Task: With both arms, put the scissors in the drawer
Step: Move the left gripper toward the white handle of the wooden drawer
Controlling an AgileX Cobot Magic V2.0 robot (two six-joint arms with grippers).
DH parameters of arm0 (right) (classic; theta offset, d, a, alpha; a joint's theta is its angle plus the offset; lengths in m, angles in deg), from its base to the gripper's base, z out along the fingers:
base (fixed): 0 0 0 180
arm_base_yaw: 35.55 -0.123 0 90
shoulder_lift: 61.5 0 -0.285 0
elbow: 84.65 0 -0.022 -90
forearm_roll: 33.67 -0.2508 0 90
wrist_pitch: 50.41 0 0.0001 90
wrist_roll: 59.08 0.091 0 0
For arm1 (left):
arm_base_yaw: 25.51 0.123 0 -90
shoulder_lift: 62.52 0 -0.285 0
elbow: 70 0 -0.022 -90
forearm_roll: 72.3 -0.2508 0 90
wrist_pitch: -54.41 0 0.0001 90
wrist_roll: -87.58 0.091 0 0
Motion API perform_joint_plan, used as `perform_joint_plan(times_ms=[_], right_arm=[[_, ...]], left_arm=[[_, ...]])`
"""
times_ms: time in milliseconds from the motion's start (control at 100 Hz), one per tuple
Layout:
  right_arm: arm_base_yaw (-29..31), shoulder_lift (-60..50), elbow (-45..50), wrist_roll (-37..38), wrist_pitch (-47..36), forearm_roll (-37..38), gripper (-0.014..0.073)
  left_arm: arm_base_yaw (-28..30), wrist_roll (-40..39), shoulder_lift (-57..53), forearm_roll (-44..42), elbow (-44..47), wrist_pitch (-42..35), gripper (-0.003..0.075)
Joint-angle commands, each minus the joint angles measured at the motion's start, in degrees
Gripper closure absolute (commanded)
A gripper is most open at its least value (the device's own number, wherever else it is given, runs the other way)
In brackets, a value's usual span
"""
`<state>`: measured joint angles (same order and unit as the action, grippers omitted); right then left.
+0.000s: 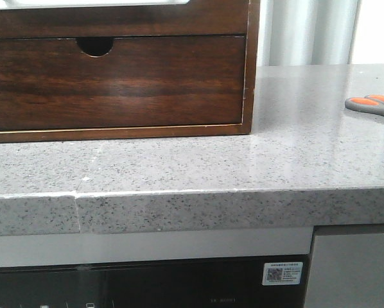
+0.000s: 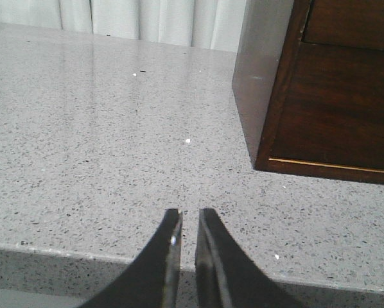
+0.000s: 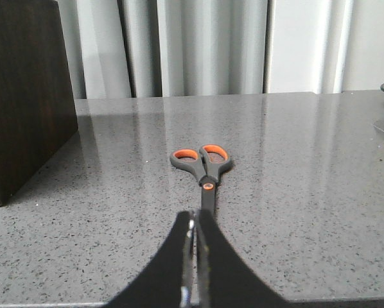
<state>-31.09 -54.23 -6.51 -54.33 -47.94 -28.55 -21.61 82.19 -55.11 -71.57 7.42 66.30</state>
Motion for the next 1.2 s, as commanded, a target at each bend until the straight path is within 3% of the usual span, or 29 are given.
perform_joint_plan(times_ms=[0, 480, 750, 970, 1090, 1190], right_arm=[[0.29, -1.19, 0.74, -0.54, -5.32, 0.03, 0.0699], [0.29, -1.19, 0.74, -0.54, -5.32, 0.03, 0.0699], [0.29, -1.19, -1.94, -0.54, -3.14, -1.18, 0.0699], [0.29, 0.31, -8.71, -0.54, 8.26, -1.63, 0.0699], [0.29, 3.32, -11.59, -0.54, 9.04, -2.55, 0.0699], [0.29, 6.74, -14.25, -0.54, 9.43, -3.03, 0.0699]], left_arm=[[-0.03, -0.42, -1.86, 0.11, 0.96, -5.01, 0.0717], [-0.03, -0.42, -1.86, 0.11, 0.96, -5.01, 0.0717], [-0.03, -0.42, -1.86, 5.68, -0.55, -9.73, 0.0717], [-0.03, -0.42, -0.52, 3.25, -8.20, -5.33, 0.0717], [-0.03, -0.38, 2.69, 0.60, -13.76, 0.22, 0.0717], [-0.03, -0.38, 4.81, 1.03, -16.02, -2.10, 0.0717]])
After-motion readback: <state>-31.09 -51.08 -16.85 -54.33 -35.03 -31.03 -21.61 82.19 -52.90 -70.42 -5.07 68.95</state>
